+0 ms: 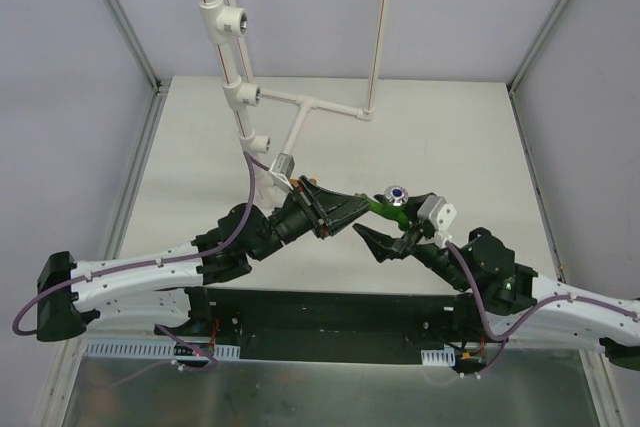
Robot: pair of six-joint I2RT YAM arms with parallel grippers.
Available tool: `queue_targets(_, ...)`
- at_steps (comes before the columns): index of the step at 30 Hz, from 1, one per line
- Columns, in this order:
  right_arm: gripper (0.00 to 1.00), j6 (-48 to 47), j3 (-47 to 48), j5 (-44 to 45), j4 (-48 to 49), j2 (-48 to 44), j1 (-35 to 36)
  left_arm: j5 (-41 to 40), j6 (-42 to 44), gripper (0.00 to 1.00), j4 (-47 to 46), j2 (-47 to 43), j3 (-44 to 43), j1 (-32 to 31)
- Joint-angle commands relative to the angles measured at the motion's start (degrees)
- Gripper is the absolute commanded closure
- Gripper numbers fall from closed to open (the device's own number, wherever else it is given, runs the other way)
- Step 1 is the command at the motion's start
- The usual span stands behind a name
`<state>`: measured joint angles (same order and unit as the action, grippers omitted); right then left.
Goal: Install the water faucets
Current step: Pick up the water faucet from the center of the board.
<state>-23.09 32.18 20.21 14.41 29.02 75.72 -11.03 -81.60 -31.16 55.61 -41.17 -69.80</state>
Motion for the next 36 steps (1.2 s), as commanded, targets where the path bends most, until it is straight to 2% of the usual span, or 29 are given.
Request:
queue_targets(1,0.28,-2.0,3.0,1.8,3.4,1.7,0.0,0.8,0.1,1.0,-4.1,0.7,-1.5,-0.2)
queue_targets(4,0.31,-2.6,3.3,2.1,3.6,2.5,0.0,1.5,-0.1,1.0,-4.8,1.2,-1.5,-0.2)
queue_targets(5,0.36,-2.6,3.5,2.1,3.6,2.8,0.0,1.6,-0.2,1.0,-4.9,1.4,-1.6,-0.2)
queue_targets(6,0.49,-2.6,3.6,2.1,3.5,2.8,0.0,1.9,-0.4,1.0,-5.0,1.5,-1.6,-0.2)
queue_targets(8,0.98,-2.4,4.8,2.4,2.1,3.3,0.0,2.4,-0.5,1.0,-5.1,1.8,-1.7,-0.2)
queue_targets(9,1.0,-2.2,5.3,2.5,1.3,3.5,0.0,2.7,-0.5,1.0,-5.1,2.0,-1.7,-0.2)
queue_targets(15,1.0,-2.1,6.7,0.6,-2.2,4.0,0.0,5.3,-0.9,1.0,-4.8,3.6,-2.4,-0.2)
queue_targets(16,0.94,-2.2,6.8,0.7,-2.0,4.0,0.0,5.9,-1.1,1.0,-4.5,4.0,-2.6,-0.2)
queue_targets(17,0.73,-2.5,6.6,0.5,-1.8,4.0,0.0,6.5,-1.3,1.0,-4.5,4.2,-2.9,-0.2)
queue_targets(18,0.64,-2.5,6.2,0.7,-1.2,4.0,0.0,6.8,-1.5,1.0,-4.6,4.5,-3.0,-0.2)
queue_targets(19,0.61,-2.7,6.0,0.6,-0.4,3.9,0.0,7.3,-1.8,1.0,-4.7,4.9,-3.0,-0.2)
queue_targets(30,0.53,-4.1,6.2,3.1,0.2,4.6,0.0,10.6,-2.0,1.0,-5.0,6.4,-3.6,-0.2)
queue_targets(31,0.51,-4.2,6.1,3.6,0.0,4.4,0.0,10.8,-1.9,1.0,-5.0,6.6,-3.7,-0.2)
queue_targets(33,0.39,-4.4,6.0,4.0,-0.2,4.1,0.1,10.9,-1.5,1.0,-5.0,6.6,-3.6,-0.2)
queue_targets(36,0.35,-4.3,5.9,3.6,-0.9,3.5,0.0,12.2,-0.3,1.0,-4.4,6.5,-3.7,-0.2)
